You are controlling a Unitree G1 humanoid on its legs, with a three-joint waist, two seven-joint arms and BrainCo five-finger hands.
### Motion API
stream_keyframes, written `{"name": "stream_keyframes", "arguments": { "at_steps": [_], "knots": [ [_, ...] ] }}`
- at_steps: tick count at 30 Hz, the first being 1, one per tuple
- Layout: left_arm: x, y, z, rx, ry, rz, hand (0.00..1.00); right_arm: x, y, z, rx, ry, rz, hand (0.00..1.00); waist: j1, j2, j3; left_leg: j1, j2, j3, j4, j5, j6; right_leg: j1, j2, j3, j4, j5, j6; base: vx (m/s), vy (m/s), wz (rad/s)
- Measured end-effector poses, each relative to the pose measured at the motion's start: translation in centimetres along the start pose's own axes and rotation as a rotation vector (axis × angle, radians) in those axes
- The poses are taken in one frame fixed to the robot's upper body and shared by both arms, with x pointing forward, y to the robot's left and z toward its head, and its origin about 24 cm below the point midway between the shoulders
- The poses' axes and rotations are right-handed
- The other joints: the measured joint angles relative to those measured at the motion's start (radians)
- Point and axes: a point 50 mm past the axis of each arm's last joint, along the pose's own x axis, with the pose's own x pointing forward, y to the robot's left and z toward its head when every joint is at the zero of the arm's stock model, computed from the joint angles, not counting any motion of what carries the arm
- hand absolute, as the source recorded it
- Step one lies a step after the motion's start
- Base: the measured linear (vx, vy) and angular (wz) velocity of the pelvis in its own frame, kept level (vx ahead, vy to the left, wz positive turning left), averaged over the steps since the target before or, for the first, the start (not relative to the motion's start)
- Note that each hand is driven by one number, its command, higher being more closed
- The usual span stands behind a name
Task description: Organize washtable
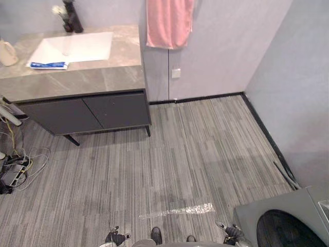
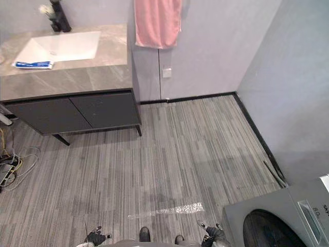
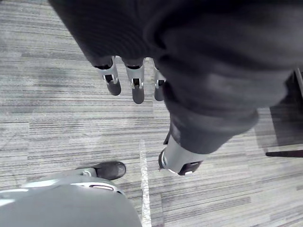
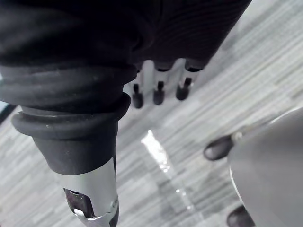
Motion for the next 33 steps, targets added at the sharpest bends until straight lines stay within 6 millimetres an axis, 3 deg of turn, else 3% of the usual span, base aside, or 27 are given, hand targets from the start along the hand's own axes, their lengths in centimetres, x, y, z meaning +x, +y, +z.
{"name": "stream_keyframes", "arguments": {
  "at_steps": [2,4,5,6,7,9,11,12,14,16,17,18,19,20,22,25,26,30,32,33],
  "knots": [
    [0.0,0.2,0.2,0.003,-0.005,0.005,0.0,0.1,0.0,0.5,0.015,-0.013,-0.002,0.0,-0.004,0.004,0.017,0.003,-0.004,0.017,0.005,-0.02,0.012,-0.034,-0.004,0.01,0.076,-0.036,0.054,0.08,0.033,-0.33],
    [0.3,-0.3,1.1,-0.009,-0.027,-0.006,0.0,0.3,0.0,1.5,0.022,-0.04,-0.002,0.0,0.0,0.024,0.069,0.043,-0.003,0.041,0.006,-0.036,0.035,-0.164,-0.001,-0.024,0.391,-0.084,0.108,0.1,0.062,-0.38],
    [0.3,-0.4,1.3,-0.009,-0.032,-0.009,0.0,0.3,0.0,1.6,0.03,-0.045,-0.003,0.0,-0.003,0.027,0.082,0.06,-0.005,0.043,0.006,-0.041,0.043,-0.208,-0.009,-0.046,0.491,-0.093,0.107,0.1,0.094,-0.17],
    [0.3,-0.6,1.6,-0.006,-0.039,-0.016,0.0,0.2,-0.2,1.9,0.054,-0.061,-0.008,0.0,-0.01,0.033,0.092,0.084,-0.022,0.043,0.006,-0.063,0.048,-0.273,-0.044,-0.105,0.62,-0.118,0.077,0.14,0.127,-0.08],
    [0.4,-0.7,1.9,-0.02,-0.044,-0.017,0.0,0.3,-0.4,2.1,0.049,-0.065,-0.014,0.0,-0.013,0.031,0.096,0.103,-0.034,0.04,0.006,-0.082,0.05,-0.315,-0.07,-0.142,0.648,-0.13,0.066,0.2,0.165,-0.03],
    [0.5,-0.9,2.6,-0.029,-0.06,-0.02,0.0,0.4,-0.6,2.4,0.064,-0.075,-0.019,0.0,-0.025,0.038,0.099,0.115,-0.031,0.024,0.006,-0.104,0.046,-0.367,-0.074,-0.185,0.571,-0.126,0.061,0.21,0.121,0.1],
    [0.6,-1.4,3.4,-0.04,-0.078,-0.03,0.0,0.4,-1.1,2.7,0.082,-0.084,-0.032,0.0,-0.035,0.05,0.118,0.141,-0.015,0.013,0.006,-0.132,0.037,-0.404,-0.065,-0.229,0.416,-0.073,0.046,0.22,0.044,0.16],
    [0.6,-1.7,3.5,-0.044,-0.08,-0.037,0.0,0.5,-1.5,2.8,0.078,-0.085,-0.041,0.0,-0.035,0.053,0.123,0.157,-0.007,0.011,0.006,-0.149,0.026,-0.418,-0.06,-0.247,0.311,-0.013,0.039,0.29,0.017,0.16],
    [0.6,-1.7,3.2,-0.055,-0.071,-0.034,0.0,0.2,-2.1,1.0,0.093,-0.03,-0.064,0.0,-0.044,0.023,0.133,0.215,-0.016,-0.012,0.008,-0.195,-0.03,-0.46,-0.083,-0.289,0.122,0.127,0.044,0.58,-0.059,0.44],
    [0.6,-1.6,2.9,-0.083,-0.06,-0.028,0.0,0.0,-2.6,-0.1,0.096,0.003,-0.079,0.0,-0.052,0.02,0.134,0.254,-0.013,-0.025,0.008,-0.229,-0.057,-0.475,-0.093,-0.281,0.134,0.137,0.02,0.62,-0.162,0.45],
    [0.4,-1.8,2.2,-0.115,-0.043,-0.024,0.0,0.0,-3.1,-0.4,0.097,0.015,-0.091,0.0,-0.069,0.038,0.129,0.283,0.016,-0.04,0.022,-0.263,-0.09,-0.502,-0.08,-0.281,0.24,0.186,-0.036,0.69,-0.253,0.39],
    [0.4,-1.7,2.0,-0.158,-0.034,-0.016,0.0,-0.1,-3.1,-0.6,0.113,0.02,-0.095,0.0,-0.071,0.04,0.126,0.253,0.034,-0.033,0.135,-0.278,-0.115,-0.526,-0.082,-0.274,0.33,0.19,-0.053,0.69,-0.29,0.25],
    [0.4,-2.0,2.1,-0.191,-0.035,-0.017,0.0,0.0,-3.1,-0.2,0.127,0.01,-0.097,0.0,-0.066,0.053,0.13,0.201,0.057,-0.026,0.274,-0.281,-0.122,-0.517,-0.076,-0.276,0.355,0.153,-0.079,0.65,-0.353,-0.02],
    [0.3,-2.5,2.1,-0.23,-0.033,-0.023,0.0,0.1,-3.1,0.5,0.133,-0.01,-0.099,0.0,-0.06,0.073,0.129,0.115,0.088,-0.019,0.497,-0.256,-0.161,-0.493,-0.061,-0.28,0.369,0.119,-0.095,0.49,-0.297,-0.15],
    [0.2,-3.0,2.1,-0.27,-0.037,-0.029,0.0,0.2,-3.4,1.4,0.124,-0.043,-0.1,0.0,-0.056,0.093,0.13,0.036,0.149,-0.018,0.753,-0.235,-0.191,-0.419,-0.025,-0.281,0.373,0.059,-0.128,0.65,-0.306,-0.25],
    [0.2,-3.0,2.6,-0.309,-0.061,-0.026,0.0,0.2,-3.1,2.3,0.13,-0.088,-0.092,0.0,-0.056,0.082,0.137,-0.046,0.195,0.006,0.965,-0.238,-0.185,-0.27,0.015,-0.257,0.318,0.007,-0.142,0.61,-0.199,-0.3],
    [0.3,-2.7,2.8,-0.351,-0.069,-0.01,0.0,0.2,-2.9,2.4,0.133,-0.098,-0.086,0.0,-0.05,0.074,0.14,-0.093,0.217,0.028,1.032,-0.249,-0.165,-0.215,0.026,-0.242,0.296,-0.021,-0.142,0.45,-0.097,-0.23],
    [0.3,-2.1,3.6,-0.43,-0.109,0.013,0.0,0.0,-2.3,1.9,0.131,-0.088,-0.067,0.0,-0.014,0.059,0.148,-0.279,0.243,0.082,1.022,-0.292,-0.092,-0.093,0.033,-0.201,0.263,-0.096,-0.144,0.43,-0.02,-0.27],
    [0.2,-2.1,4.2,-0.447,-0.137,0.014,0.0,-0.1,-2.1,1.1,0.128,-0.066,-0.06,0.0,0.023,0.049,0.147,-0.331,0.215,0.106,0.798,-0.292,-0.09,-0.004,0.006,-0.149,0.234,-0.118,-0.111,0.46,0.114,-0.7],
    [0.2,-2.1,4.3,-0.449,-0.144,0.014,0.0,-0.2,-2.0,0.9,0.128,-0.061,-0.06,0.0,0.027,0.045,0.145,-0.337,0.2,0.1,0.717,-0.289,-0.094,0.018,-0.006,-0.137,0.223,-0.124,-0.101,0.45,0.161,-0.65]
  ]
}}
